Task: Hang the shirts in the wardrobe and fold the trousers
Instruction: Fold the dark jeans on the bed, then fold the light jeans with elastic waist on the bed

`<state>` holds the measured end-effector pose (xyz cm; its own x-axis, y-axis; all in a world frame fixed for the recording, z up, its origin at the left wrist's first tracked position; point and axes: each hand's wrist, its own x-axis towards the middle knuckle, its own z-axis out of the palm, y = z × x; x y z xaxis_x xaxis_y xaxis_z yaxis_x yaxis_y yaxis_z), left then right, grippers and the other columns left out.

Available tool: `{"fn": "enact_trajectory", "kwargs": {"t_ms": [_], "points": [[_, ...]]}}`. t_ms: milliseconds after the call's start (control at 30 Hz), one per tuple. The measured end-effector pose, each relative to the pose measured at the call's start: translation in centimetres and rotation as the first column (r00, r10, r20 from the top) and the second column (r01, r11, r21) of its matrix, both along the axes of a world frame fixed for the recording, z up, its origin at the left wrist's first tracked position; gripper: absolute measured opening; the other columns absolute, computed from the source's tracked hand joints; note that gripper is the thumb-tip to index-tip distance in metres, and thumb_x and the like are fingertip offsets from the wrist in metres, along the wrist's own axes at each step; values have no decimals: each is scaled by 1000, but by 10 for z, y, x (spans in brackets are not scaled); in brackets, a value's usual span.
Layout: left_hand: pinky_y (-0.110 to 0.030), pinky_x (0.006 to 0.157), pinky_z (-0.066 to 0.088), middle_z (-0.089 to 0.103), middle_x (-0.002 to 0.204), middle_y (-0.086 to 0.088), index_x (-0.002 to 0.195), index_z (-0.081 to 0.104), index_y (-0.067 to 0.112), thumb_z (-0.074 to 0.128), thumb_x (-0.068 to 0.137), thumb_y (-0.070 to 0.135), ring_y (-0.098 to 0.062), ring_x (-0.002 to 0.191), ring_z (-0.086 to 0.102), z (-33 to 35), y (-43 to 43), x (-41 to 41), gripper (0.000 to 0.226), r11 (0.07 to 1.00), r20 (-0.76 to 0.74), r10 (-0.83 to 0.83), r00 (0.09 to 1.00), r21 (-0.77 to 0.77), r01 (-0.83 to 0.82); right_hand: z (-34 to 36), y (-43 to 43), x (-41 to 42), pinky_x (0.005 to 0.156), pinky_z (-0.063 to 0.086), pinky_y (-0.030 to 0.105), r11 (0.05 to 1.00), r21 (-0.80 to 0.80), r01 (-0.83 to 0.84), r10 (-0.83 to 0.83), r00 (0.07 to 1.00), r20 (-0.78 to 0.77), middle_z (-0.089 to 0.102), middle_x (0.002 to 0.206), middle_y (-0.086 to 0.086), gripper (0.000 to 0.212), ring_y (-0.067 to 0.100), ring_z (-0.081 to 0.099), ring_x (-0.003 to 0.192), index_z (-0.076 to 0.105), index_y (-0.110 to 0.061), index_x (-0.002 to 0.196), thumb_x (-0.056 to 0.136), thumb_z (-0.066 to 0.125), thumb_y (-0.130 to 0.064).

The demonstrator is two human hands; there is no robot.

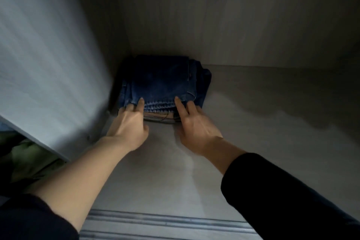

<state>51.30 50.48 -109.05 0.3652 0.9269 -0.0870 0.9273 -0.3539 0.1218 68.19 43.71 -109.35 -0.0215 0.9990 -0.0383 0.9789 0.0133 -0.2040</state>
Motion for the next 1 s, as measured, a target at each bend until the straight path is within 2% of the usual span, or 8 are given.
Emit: {"fn": "enact_trajectory", "kwargs": {"t_ms": [100,233,300,400,533,633,800,1000], "points": [[-37,110,27,19,154,-15,153,-4,16,53,92,29,-33,139,21,0,15,-2,84,994,42,11,999,-106,-7,-4,16,4,105,36,35,999,-45,16,-18,998,-64,15,153,8,84,30,23,139,-9,-14,153,96,49,-32],[-36,112,24,17,156,-9,151,-12,29,50,94,35,-30,142,20,-2,10,-10,85,976,51,29,998,-219,-18,-10,15,6,117,20,34,989,-146,-7,-8,994,-105,-9,161,-2,82,24,-3,149,-10,-15,153,97,46,-38],[-35,112,22,14,158,-7,151,-12,29,48,95,32,-28,143,18,-5,-7,-16,82,972,21,-7,1000,-236,11,-11,0,6,115,24,33,992,-126,4,-23,989,-146,-15,161,-4,78,22,3,149,-5,-19,154,97,46,-34],[-34,113,19,13,159,-8,152,-4,25,46,96,29,-30,143,17,-3,-34,-20,76,971,12,-13,1000,-240,16,-3,-32,5,113,27,31,994,-77,74,-91,963,-252,-4,162,-2,74,22,16,147,5,-18,155,95,49,-27],[-36,112,24,25,154,-10,153,9,18,47,96,26,-30,139,24,26,-74,0,69,973,121,12,993,-228,16,32,-86,10,112,27,43,976,-146,159,-191,952,-238,8,161,1,68,28,24,143,15,-19,152,95,50,-31],[-41,108,33,30,150,-10,152,11,20,47,96,28,-30,135,30,75,-113,24,67,961,139,-14,990,-273,51,85,-131,18,111,29,51,951,-195,240,-282,932,-228,15,158,2,68,29,27,141,19,-21,150,93,53,-36],[-38,107,35,30,150,-5,151,16,23,45,97,31,-26,135,30,209,-178,69,62,931,172,-112,979,-325,164,219,-204,41,107,34,48,900,-238,365,-418,877,-236,22,154,2,70,28,30,138,21,-23,149,91,54,-41],[-33,104,37,45,142,-5,141,39,19,50,94,27,-24,129,41,396,-265,101,49,893,303,-156,940,-364,265,414,-292,59,103,37,47,819,-287,497,-558,807,-194,32,149,2,70,28,34,134,21,-26,150,91,54,-44]]}}
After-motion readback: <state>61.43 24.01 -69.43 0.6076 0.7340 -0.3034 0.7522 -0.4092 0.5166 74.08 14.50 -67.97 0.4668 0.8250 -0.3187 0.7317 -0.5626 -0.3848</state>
